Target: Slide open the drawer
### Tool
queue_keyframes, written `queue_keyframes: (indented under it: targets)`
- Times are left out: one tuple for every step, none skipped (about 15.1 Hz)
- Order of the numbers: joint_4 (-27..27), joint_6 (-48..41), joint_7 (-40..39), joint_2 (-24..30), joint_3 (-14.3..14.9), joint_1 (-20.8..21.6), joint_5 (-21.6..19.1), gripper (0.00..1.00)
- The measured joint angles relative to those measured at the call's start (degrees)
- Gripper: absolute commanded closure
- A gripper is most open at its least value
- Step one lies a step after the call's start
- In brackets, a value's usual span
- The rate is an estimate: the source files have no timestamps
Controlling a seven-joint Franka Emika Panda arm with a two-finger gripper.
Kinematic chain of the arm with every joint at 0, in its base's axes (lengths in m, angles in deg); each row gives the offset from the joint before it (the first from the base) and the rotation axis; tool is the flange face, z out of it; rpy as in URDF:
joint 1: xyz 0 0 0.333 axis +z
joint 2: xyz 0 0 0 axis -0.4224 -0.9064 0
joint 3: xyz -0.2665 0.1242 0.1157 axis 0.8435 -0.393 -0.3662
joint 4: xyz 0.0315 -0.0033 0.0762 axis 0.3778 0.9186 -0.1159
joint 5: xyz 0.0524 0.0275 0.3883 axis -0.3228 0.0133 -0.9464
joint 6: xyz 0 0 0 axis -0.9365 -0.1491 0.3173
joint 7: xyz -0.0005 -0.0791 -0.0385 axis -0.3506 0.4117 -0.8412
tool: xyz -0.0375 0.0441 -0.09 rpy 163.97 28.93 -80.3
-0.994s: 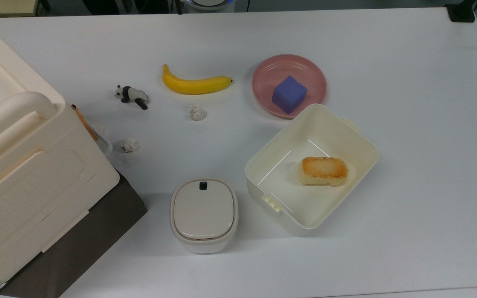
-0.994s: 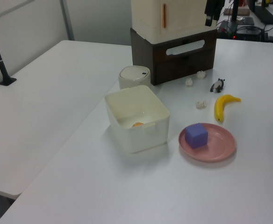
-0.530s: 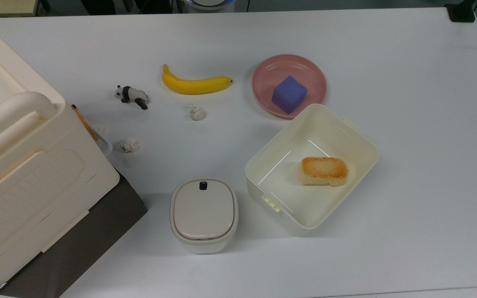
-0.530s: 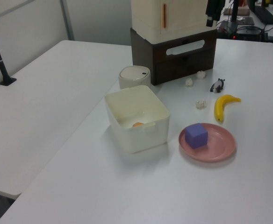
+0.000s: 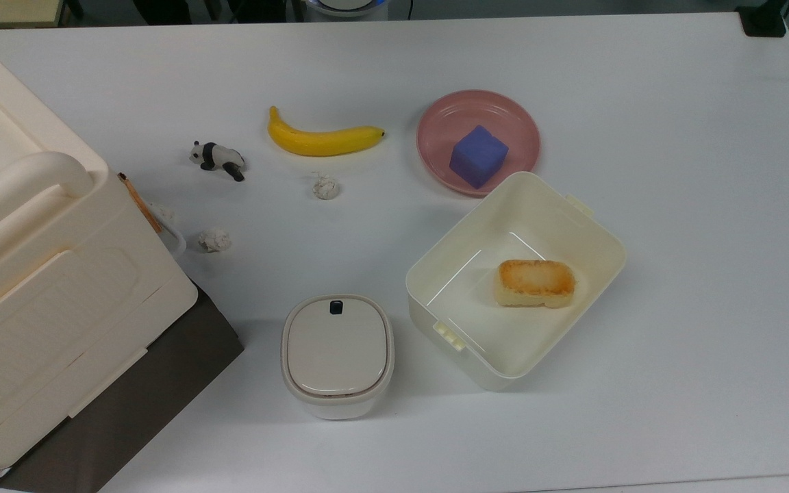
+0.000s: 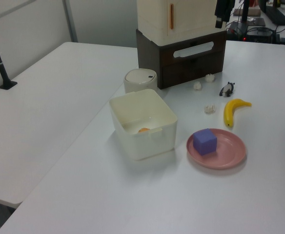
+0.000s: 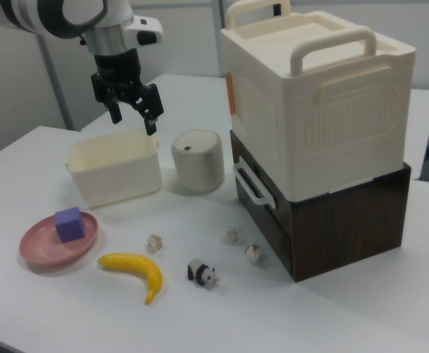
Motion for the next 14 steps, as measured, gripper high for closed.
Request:
queue_keyframes:
  targets:
    - [0.0, -0.2, 0.0, 0.0, 0.0, 0.0, 0.0, 0.0]
    - [0.0, -0.3, 0.0, -0.1, 0.0, 0.0, 0.0, 0.0]
    - [0.0, -0.4, 0.1, -0.1, 0.0, 0.0, 0.0, 0.0]
    - [0.1, -0.4, 0.2, -0.2, 0.0, 0.0, 0.0, 0.0]
    - [0.1, -0.4, 0.2, -0.3, 0.1, 0.0, 0.0, 0.0]
    - [0.1, -0.4, 0.2, -0.5, 0.2, -0.2, 0.1, 0.0]
    - [0.1, -0.4, 0.1, -0.8, 0.2, -0.7, 0.5, 0.0]
    - [0.1, 0.0, -0.8, -1.1, 0.2, -1.4, 1.1, 0.0]
    - [0.1, 0.8, -2.8, -1.5, 0.2, -2.1, 1.6, 0.0]
    - [0.1, 2.0, -5.2, -2.0, 0.3, -2.9, 2.0, 0.0]
    - [0.1, 3.3, -7.9, -2.5, 0.3, -3.8, 2.2, 0.0]
    - [0.1, 4.4, -11.0, -3.0, 0.3, -4.9, 2.3, 0.0]
    - [0.1, 5.4, -14.6, -3.5, 0.3, -5.9, 2.5, 0.0]
    - [0.1, 6.4, -18.5, -4.0, 0.3, -6.9, 3.0, 0.0]
